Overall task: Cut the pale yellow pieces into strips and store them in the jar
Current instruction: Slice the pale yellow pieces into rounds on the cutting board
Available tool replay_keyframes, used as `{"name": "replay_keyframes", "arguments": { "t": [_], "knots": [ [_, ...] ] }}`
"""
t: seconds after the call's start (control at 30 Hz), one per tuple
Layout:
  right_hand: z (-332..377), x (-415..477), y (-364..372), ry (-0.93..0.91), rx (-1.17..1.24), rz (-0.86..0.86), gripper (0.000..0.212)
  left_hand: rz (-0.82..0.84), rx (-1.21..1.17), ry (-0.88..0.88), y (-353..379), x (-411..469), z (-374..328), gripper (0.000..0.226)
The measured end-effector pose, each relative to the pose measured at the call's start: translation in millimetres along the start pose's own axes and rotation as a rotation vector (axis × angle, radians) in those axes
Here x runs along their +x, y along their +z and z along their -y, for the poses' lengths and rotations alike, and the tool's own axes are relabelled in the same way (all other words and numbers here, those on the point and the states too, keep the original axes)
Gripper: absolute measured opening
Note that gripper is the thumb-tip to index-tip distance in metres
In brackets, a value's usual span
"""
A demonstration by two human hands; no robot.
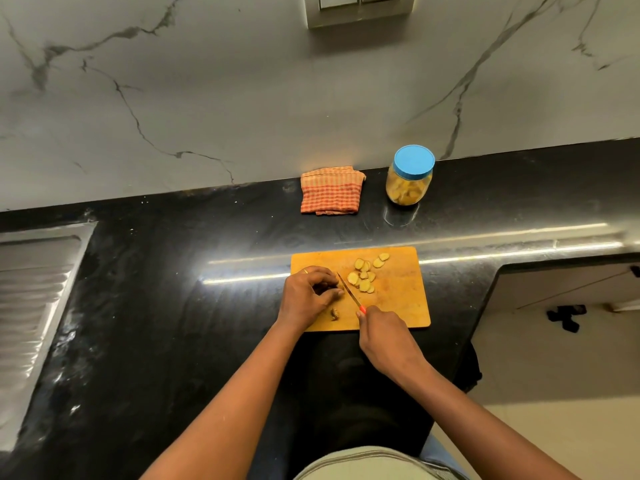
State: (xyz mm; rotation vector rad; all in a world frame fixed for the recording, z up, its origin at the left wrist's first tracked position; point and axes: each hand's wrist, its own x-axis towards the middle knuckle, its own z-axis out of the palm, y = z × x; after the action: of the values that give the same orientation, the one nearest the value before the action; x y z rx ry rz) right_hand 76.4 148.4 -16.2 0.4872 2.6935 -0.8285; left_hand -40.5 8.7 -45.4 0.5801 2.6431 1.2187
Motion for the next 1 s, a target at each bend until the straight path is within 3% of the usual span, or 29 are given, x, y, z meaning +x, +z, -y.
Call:
{"name": "replay_keyframes", "arguments": {
  "t": [1.0],
  "knots": [
    [4.5, 0.9, 1.6, -0.013, -0.124, 0.016, 0.028, 0.020, 0.054, 0.084, -1.2, -0.1, 1.3, 0.021]
  ]
}}
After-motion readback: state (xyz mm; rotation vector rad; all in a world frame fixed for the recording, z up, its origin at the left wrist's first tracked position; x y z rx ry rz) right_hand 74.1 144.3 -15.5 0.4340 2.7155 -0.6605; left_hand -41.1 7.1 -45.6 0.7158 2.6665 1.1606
